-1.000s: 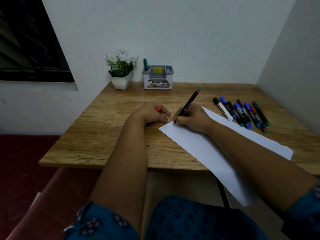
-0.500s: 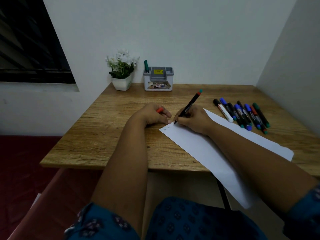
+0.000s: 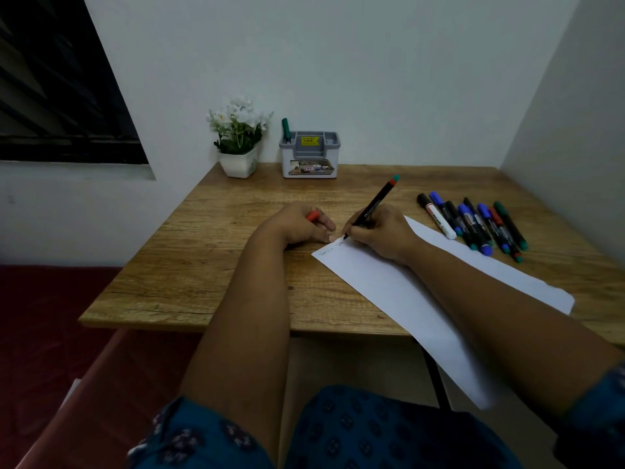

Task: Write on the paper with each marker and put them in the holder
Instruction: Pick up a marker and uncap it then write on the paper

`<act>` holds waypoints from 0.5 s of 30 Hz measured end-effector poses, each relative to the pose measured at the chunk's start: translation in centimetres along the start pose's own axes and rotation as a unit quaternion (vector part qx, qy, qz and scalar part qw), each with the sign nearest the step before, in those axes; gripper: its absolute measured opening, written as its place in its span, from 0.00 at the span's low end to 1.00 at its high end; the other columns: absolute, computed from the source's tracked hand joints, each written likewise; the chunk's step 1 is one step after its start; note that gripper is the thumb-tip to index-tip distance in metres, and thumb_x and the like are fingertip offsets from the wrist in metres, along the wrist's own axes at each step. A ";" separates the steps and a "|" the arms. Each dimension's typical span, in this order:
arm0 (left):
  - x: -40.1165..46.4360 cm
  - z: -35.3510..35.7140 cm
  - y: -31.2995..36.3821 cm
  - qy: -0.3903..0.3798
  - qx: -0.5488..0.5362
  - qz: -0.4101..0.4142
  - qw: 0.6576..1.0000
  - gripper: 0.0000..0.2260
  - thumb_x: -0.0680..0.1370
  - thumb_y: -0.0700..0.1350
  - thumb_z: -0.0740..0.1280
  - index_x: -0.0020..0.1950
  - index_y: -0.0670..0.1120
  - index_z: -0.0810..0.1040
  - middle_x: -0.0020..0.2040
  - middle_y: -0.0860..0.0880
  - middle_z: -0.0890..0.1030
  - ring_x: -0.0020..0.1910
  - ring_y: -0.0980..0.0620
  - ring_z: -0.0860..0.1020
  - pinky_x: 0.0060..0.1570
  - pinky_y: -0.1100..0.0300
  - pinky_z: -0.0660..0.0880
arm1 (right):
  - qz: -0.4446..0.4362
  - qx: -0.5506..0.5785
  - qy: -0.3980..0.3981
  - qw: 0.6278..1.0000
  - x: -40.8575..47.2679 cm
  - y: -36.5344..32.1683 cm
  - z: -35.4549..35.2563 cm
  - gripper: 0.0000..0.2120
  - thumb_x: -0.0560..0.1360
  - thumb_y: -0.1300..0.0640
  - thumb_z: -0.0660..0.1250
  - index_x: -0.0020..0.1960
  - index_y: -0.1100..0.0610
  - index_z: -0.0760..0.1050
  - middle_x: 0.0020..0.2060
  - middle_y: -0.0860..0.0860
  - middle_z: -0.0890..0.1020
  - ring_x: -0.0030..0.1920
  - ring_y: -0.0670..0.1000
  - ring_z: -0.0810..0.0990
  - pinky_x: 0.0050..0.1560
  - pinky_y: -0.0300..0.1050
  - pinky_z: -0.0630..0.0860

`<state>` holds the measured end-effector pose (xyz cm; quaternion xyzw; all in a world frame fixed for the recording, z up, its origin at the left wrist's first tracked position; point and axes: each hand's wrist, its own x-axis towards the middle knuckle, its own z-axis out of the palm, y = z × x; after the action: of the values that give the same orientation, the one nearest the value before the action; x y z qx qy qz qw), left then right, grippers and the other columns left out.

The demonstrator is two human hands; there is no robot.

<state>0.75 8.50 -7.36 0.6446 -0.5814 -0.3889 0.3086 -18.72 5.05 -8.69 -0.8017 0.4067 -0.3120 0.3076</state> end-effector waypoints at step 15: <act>-0.2 0.0 0.2 0.000 0.003 -0.004 1.000 0.12 0.67 0.38 0.79 0.48 0.45 0.84 0.47 0.45 0.83 0.53 0.49 0.81 0.61 0.54 0.75 | -0.001 -0.009 0.003 1.000 0.1 0.1 0.1 0.03 0.72 0.60 0.71 0.43 0.56 0.84 0.39 0.46 0.84 0.42 0.42 0.80 0.42 0.32 0.72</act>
<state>0.65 8.63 -7.18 0.6477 -0.5805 -0.3880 0.3049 -18.66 4.89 -8.76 -0.8038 0.4097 -0.3112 0.2986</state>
